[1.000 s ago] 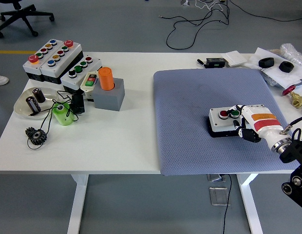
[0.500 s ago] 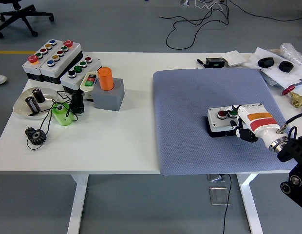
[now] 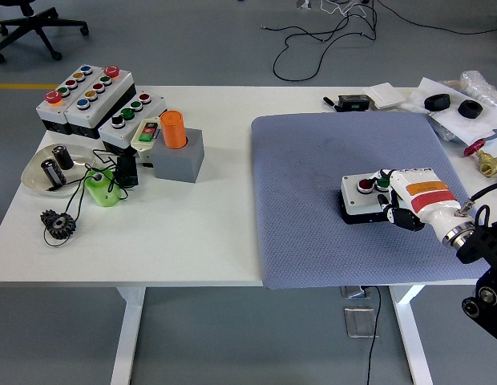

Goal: Pick up the button,place it on the desk,press the button,press the button

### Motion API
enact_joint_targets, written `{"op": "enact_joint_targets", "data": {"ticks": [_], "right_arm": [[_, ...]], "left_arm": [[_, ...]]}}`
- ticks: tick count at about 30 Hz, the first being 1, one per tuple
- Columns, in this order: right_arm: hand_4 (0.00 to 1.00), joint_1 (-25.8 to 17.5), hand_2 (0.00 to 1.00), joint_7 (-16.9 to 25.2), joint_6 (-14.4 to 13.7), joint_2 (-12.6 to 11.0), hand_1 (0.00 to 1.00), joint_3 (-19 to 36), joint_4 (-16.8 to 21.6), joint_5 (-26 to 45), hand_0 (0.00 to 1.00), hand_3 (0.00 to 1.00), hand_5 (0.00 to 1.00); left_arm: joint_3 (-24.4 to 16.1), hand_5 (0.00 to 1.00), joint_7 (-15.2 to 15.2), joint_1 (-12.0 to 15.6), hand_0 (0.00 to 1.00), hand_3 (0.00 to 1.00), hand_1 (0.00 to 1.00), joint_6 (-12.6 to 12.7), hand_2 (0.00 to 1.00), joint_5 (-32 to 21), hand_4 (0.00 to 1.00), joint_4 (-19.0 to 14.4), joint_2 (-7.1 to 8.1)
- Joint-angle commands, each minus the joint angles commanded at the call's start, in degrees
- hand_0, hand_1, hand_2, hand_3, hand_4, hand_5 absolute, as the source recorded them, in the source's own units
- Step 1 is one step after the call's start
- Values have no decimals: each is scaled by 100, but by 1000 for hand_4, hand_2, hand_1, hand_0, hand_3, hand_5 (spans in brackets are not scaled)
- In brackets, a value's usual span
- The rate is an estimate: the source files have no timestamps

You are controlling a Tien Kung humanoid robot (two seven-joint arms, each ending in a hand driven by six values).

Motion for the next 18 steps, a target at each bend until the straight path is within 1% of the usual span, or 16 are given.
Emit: {"op": "enact_joint_targets", "data": {"ticks": [2,5,8,18], "right_arm": [[504,-3,99,-1,-2,-4,2,19,20,4,171,617,2],[504,-72,99,7,-14,-53,2,188,202,-5,171,617,2],[504,-117,99,16,-25,-81,2,289,262,-40,171,617,2],[504,-272,100,24,-25,-201,2,487,173,-62,172,618,2]], "left_arm": [[1,998,0,1,632,542,581,-1,557,0,360,0,0],[3,998,-2,3,632,542,581,-1,557,-4,360,1,2],[14,998,-3,4,632,542,581,-3,557,-12,360,2,2],[-2,998,-2,3,632,542,581,-4,556,3,359,2,1]]}}
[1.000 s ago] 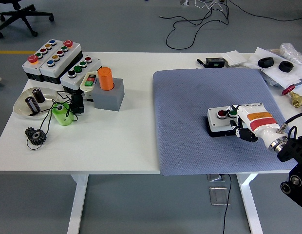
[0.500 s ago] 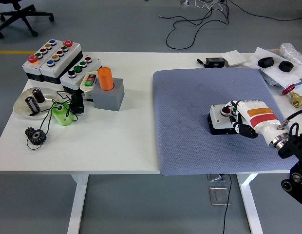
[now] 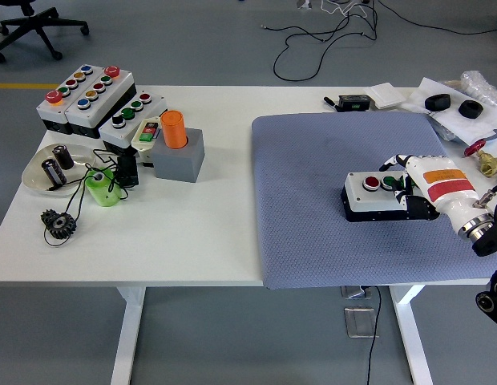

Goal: Pick up the button,place it on the desk,press the button,press the button

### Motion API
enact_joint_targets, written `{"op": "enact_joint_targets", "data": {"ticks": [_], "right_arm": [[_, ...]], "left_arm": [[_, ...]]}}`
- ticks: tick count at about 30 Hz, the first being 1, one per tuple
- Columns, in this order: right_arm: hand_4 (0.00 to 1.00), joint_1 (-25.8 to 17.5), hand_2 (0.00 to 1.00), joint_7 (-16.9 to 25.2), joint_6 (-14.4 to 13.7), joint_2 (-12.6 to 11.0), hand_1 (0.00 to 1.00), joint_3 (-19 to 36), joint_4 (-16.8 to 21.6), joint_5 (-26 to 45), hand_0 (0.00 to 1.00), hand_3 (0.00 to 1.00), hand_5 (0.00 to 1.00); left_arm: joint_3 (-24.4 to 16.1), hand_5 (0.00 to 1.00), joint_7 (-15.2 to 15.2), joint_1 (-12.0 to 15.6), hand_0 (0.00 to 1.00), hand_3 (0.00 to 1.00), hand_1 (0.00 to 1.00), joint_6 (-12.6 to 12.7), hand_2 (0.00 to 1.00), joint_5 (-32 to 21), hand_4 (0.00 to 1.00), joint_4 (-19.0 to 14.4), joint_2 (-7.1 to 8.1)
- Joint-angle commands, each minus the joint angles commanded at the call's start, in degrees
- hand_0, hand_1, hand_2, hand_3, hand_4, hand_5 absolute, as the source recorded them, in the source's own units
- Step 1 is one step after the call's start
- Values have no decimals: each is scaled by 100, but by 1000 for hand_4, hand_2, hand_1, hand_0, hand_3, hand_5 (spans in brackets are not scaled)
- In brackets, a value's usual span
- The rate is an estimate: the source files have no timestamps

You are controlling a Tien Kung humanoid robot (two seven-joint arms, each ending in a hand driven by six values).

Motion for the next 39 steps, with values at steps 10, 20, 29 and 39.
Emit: {"op": "enact_joint_targets", "data": {"ticks": [10,20,29,39], "right_arm": [[505,6,100,10,-13,96,2,-89,-244,105,172,620,2],[504,11,100,20,-8,119,2,-88,-424,137,171,620,2],[504,-5,98,19,24,165,2,-178,-556,155,167,621,2],[505,-47,98,31,5,138,2,-56,-438,158,167,623,2]], "left_arm": [[41,998,6,6,633,542,581,-6,557,-31,358,-1,-6],[17,998,-2,4,632,542,581,-5,557,-13,358,-2,-1],[31,998,1,4,632,542,581,-10,556,-22,354,-4,-1],[27,998,4,9,632,542,580,-11,556,-25,357,-3,-8]]}}
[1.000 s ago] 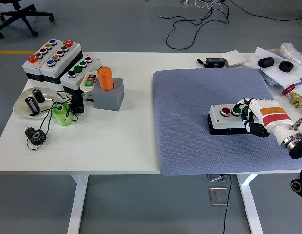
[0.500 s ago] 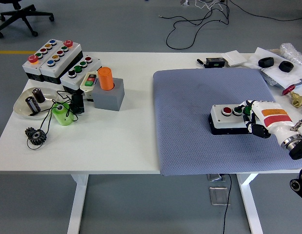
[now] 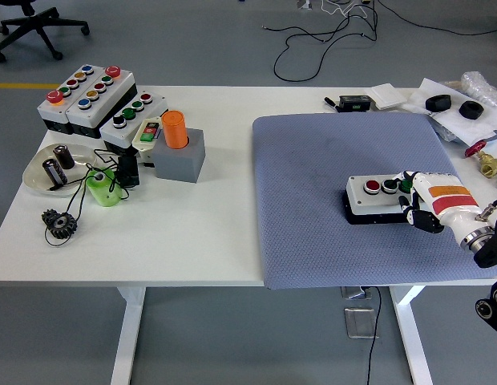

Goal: Pick up the button,place it on the desk,press the button,press the button

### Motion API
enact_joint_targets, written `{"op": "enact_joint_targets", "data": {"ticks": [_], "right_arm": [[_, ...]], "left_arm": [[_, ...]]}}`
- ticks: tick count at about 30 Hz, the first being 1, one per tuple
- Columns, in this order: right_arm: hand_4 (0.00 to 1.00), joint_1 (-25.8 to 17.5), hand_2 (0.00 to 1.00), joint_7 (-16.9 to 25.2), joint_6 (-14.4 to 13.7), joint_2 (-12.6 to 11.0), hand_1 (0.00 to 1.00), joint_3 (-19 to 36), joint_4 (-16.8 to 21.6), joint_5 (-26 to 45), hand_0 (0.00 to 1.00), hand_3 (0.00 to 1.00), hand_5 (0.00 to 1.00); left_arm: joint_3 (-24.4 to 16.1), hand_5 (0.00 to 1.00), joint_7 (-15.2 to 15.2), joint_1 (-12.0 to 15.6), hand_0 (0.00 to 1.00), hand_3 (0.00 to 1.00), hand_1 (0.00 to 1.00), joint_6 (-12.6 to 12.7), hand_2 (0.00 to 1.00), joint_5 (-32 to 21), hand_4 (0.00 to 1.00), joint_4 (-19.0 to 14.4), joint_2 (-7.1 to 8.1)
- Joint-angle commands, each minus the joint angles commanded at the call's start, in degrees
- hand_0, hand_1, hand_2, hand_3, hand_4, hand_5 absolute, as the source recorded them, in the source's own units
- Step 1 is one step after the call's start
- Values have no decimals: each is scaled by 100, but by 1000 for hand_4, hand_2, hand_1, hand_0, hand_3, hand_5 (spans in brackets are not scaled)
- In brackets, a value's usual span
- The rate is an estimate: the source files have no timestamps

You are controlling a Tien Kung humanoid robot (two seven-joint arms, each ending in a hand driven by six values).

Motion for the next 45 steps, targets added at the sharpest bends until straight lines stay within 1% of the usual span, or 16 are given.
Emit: {"op": "enact_joint_targets", "data": {"ticks": [5,6,11,12,17,18,23,24,29,30,33,35,36,41,42,45], "right_arm": [[505,-20,98,19,-70,-71,2,296,329,164,167,623,2],[553,-24,124,21,-74,-75,2,323,358,189,206,672,2],[553,-141,124,125,-155,-119,2,784,763,1075,206,672,2],[495,-180,479,221,-117,-121,366,916,854,1335,493,790,2],[495,-269,479,655,71,-118,366,1375,1065,2527,493,790,2],[534,-286,714,751,104,-117,615,1471,1102,2788,582,817,2],[534,-390,714,1078,259,-100,615,1829,1210,3965,582,817,2],[607,-408,778,1125,301,-96,685,1880,1212,4226,665,804,178],[607,-490,778,1335,448,-77,685,2081,1159,5418,665,804,178],[628,-518,789,1414,468,-73,721,2144,1130,5678,717,791,242],[628,-579,789,1536,540,-67,721,2238,1107,6423,717,791,242],[628,-614,789,1535,624,-61,721,2298,1116,6907,717,791,242],[610,-637,802,1507,662,-58,742,2339,1120,7131,751,775,304],[610,-708,802,1424,755,-55,742,2429,1102,8323,751,775,304],[594,-724,806,1412,758,-52,750,2443,1098,8546,770,779,336],[594,-755,806,1403,759,-41,750,2472,1095,9291,770,779,336]], "left_arm": [[-26,998,-3,-1,632,542,580,2,556,25,357,-4,4],[-30,998,-3,-1,632,541,580,2,555,29,357,-4,4],[-52,998,-5,-4,632,541,580,6,555,46,357,-5,2],[-52,998,-3,-5,632,541,580,7,555,47,357,-4,1],[-53,998,-2,-6,632,541,580,6,555,52,357,-5,0],[-59,998,-2,-7,632,541,580,7,555,59,357,-5,0],[-73,998,-6,-14,632,541,580,9,555,65,357,-6,-4],[-75,998,-8,-16,632,544,581,9,556,65,358,-6,-4],[-84,998,-17,-27,632,544,581,9,556,69,358,-6,-5],[-87,998,-18,-28,632,543,580,8,557,71,359,-7,-4],[-68,998,-13,-26,632,543,580,8,557,58,359,-7,-7],[-65,998,-5,-26,632,543,580,9,557,62,359,-8,-12],[-58,998,-2,-28,633,544,585,9,557,59,359,-6,-14],[-33,998,2,-34,633,544,585,7,557,51,359,-5,-19],[-32,998,2,-33,633,544,587,8,559,53,358,-4,-18],[-32,998,2,-32,633,544,587,9,559,46,358,-3,-19]]}}
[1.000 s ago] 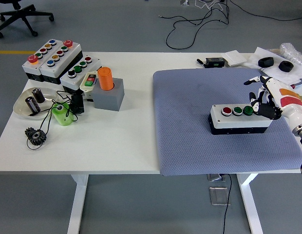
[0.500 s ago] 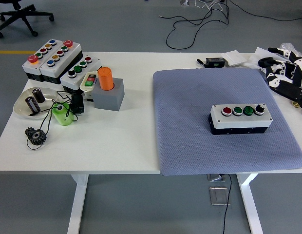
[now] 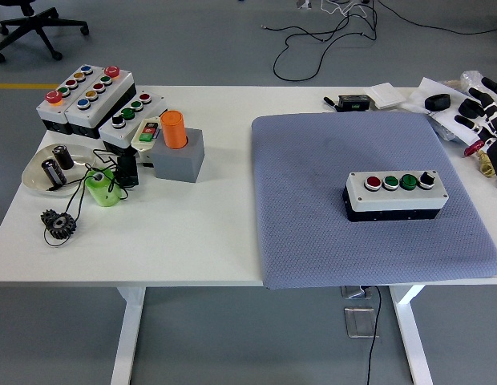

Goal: Pick up the button,place it on the desk,press the button,press the button

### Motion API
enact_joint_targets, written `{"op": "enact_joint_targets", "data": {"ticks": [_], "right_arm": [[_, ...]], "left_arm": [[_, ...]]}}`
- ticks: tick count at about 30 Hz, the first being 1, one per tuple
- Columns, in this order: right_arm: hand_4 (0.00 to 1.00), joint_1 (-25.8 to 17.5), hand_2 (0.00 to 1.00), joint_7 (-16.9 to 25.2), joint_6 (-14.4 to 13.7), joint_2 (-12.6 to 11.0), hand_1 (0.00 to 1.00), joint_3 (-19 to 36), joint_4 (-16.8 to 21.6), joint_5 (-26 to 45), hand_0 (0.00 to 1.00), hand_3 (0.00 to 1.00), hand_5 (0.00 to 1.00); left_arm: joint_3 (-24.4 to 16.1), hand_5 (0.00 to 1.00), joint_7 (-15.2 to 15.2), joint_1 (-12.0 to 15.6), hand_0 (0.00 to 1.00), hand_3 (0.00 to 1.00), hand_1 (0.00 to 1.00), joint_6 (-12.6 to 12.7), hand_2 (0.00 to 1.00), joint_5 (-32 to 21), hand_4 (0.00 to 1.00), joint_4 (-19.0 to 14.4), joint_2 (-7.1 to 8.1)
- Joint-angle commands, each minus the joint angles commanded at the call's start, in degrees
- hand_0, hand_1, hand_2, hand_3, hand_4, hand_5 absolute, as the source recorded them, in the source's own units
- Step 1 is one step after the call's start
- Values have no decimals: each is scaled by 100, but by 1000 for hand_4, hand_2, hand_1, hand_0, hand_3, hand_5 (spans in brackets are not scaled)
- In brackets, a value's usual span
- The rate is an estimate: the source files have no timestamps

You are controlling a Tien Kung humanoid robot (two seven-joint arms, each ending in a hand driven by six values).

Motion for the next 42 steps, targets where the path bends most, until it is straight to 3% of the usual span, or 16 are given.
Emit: {"op": "enact_joint_targets", "data": {"ticks": [4,7,22,32,33,42], "right_arm": [[593,-12,806,-40,15,27,753,26,-29,968,773,781,362],[593,-21,806,-52,19,39,753,26,-50,1121,773,781,362],[591,-80,800,-123,33,35,756,5,-139,982,783,769,385],[594,-122,802,-400,232,41,765,188,-350,595,804,738,388],[609,-128,813,-393,282,39,775,199,-363,611,820,767,484],[615,-136,816,-448,347,42,776,259,-408,435,824,776,507]], "left_arm": [[23,998,4,3,633,544,587,-1,561,-16,359,1,-1],[41,998,8,8,633,544,587,-2,561,-32,359,2,-2],[96,998,9,30,633,547,590,-8,565,-71,355,6,-13],[113,998,16,31,633,548,592,-10,566,-78,352,3,-11],[114,998,18,29,633,549,591,-13,568,-75,349,3,-11],[133,998,28,18,634,551,591,-26,571,-83,346,2,-20]]}}
